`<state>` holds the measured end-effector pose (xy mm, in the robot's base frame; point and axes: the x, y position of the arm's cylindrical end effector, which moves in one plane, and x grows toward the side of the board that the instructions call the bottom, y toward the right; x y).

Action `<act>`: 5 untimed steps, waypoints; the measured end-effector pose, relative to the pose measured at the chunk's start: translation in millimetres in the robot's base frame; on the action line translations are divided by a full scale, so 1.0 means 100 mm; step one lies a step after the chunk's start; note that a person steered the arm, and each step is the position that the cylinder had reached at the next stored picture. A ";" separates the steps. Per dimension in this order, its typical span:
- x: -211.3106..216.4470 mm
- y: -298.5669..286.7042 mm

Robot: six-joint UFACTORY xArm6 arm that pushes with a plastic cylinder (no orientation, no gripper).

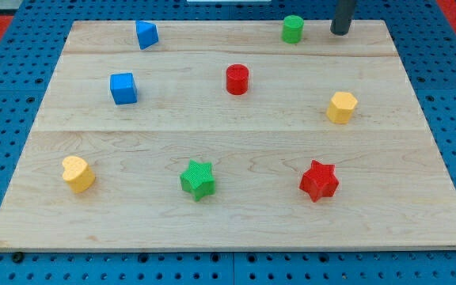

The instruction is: Slide the yellow hexagon to the top left

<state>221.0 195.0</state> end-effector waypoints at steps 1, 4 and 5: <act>0.34 0.00; 1.45 0.64; 1.46 0.64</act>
<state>366.9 259.1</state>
